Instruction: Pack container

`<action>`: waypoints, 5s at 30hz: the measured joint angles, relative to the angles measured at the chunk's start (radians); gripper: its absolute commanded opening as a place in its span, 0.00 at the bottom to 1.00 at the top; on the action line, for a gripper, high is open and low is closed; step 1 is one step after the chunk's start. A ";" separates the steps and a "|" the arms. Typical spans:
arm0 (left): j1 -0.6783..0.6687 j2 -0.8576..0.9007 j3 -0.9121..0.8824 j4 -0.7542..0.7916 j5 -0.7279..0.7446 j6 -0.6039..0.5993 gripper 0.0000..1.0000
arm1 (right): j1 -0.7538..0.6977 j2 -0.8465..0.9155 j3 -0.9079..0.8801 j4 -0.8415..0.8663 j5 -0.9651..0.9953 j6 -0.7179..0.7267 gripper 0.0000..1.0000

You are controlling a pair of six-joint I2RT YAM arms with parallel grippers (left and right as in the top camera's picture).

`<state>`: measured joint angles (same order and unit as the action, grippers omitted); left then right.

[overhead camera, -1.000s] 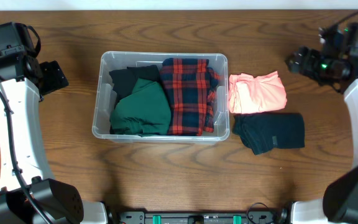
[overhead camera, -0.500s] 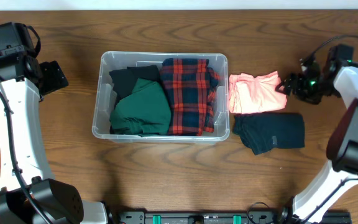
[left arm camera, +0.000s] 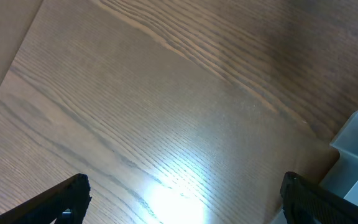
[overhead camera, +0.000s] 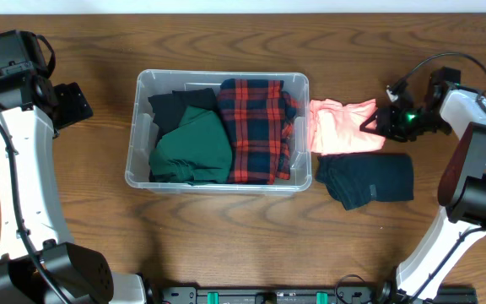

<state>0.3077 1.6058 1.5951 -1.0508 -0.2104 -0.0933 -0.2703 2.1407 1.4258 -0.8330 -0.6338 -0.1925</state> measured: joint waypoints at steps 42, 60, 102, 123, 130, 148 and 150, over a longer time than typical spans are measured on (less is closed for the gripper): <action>0.000 0.000 0.000 0.000 0.000 0.000 0.98 | 0.649 -0.509 -0.017 0.434 -0.072 0.454 0.01; 0.000 0.000 0.000 0.000 0.000 0.000 0.98 | 0.709 -0.262 -0.018 0.267 0.445 0.444 0.08; 0.000 0.000 0.000 0.000 0.000 0.000 0.98 | 0.879 -0.138 0.001 0.567 0.340 0.389 0.43; 0.000 0.000 0.000 0.000 0.000 0.000 0.98 | 0.377 -0.725 -0.001 -0.014 0.297 0.335 0.83; 0.000 0.000 0.000 0.000 0.000 0.000 0.98 | 0.183 -0.696 -0.024 -0.214 0.344 0.333 0.89; 0.000 0.000 0.000 0.000 0.000 0.000 0.98 | -0.251 -0.370 -0.184 -0.227 0.201 0.156 0.92; 0.000 0.000 0.000 0.000 0.000 0.000 0.98 | -0.253 -0.317 -0.190 -0.218 0.175 0.126 0.91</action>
<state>0.3077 1.6058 1.5951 -1.0508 -0.2104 -0.0933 -0.5236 1.8233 1.2354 -1.0512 -0.4587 -0.0662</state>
